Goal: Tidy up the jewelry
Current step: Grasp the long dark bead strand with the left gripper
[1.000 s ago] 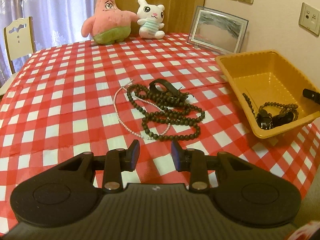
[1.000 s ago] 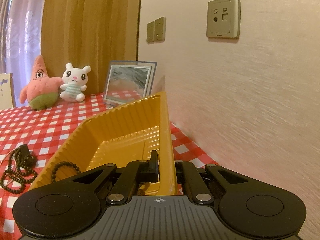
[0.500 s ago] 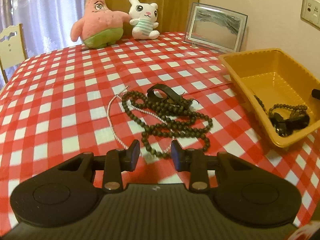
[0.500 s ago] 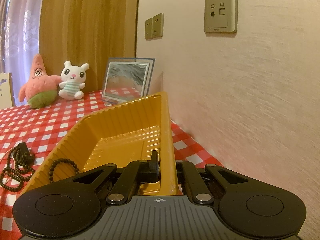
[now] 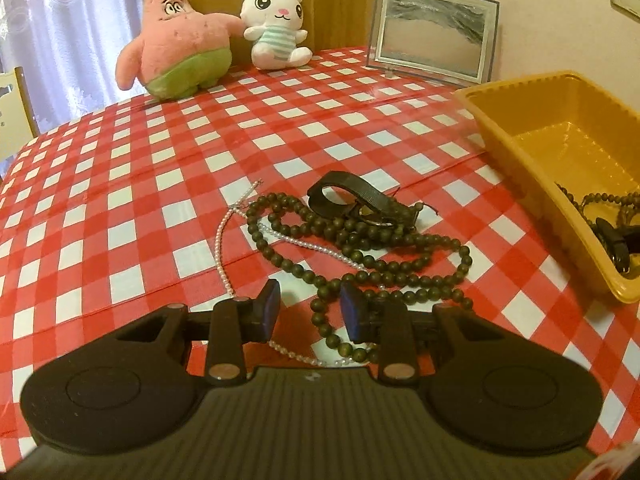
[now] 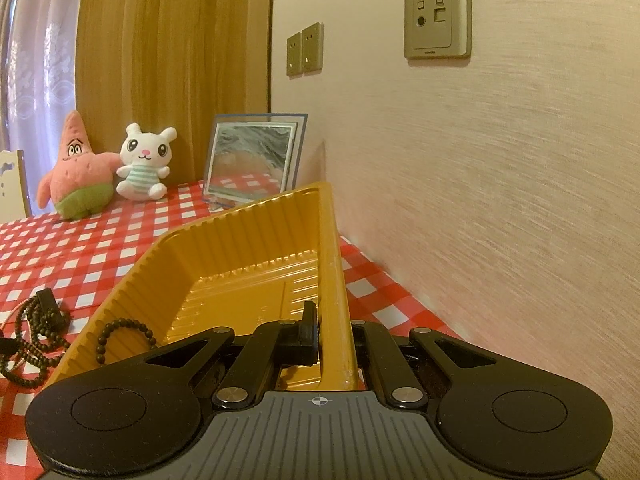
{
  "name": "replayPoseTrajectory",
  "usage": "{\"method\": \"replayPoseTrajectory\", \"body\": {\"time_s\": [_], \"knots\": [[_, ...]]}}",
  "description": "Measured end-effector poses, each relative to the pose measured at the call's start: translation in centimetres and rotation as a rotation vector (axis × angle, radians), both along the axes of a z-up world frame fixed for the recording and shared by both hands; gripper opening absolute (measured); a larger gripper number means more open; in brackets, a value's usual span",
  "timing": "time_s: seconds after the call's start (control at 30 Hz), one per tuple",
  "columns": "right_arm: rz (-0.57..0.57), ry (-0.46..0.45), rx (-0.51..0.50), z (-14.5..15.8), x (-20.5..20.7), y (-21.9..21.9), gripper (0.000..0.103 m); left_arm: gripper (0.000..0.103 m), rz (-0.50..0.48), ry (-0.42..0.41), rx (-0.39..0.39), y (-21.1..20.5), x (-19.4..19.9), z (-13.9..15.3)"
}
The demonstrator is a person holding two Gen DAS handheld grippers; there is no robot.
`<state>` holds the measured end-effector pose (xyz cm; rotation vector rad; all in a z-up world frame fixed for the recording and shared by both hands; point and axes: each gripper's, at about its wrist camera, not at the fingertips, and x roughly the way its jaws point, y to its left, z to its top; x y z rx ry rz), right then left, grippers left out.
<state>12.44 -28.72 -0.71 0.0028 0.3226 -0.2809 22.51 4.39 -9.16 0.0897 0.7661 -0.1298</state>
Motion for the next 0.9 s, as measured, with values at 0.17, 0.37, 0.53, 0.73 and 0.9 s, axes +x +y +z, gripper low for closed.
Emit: {"method": "replayPoseTrajectory", "body": {"time_s": [0.17, 0.37, 0.53, 0.73, 0.9], "knots": [[-0.001, 0.002, 0.0, 0.04, 0.08, -0.02, 0.004, 0.027, -0.005, 0.014, -0.004, -0.02, 0.16, -0.43], [-0.003, 0.003, 0.0, -0.02, 0.14, 0.01, 0.004, 0.024, -0.011, 0.015, -0.005, -0.11, 0.2, -0.47], [-0.003, 0.003, 0.001, -0.02, 0.14, 0.0, 0.004, 0.024, -0.015, 0.013, -0.003, -0.17, 0.15, -0.51], [-0.003, 0.003, -0.001, -0.05, 0.15, 0.01, 0.004, 0.006, -0.041, 0.015, -0.009, -0.41, 0.04, -0.5], [-0.002, 0.002, 0.001, -0.05, 0.16, 0.04, 0.004, 0.006, -0.046, 0.017, -0.006, -0.89, -0.18, 0.28]]}}
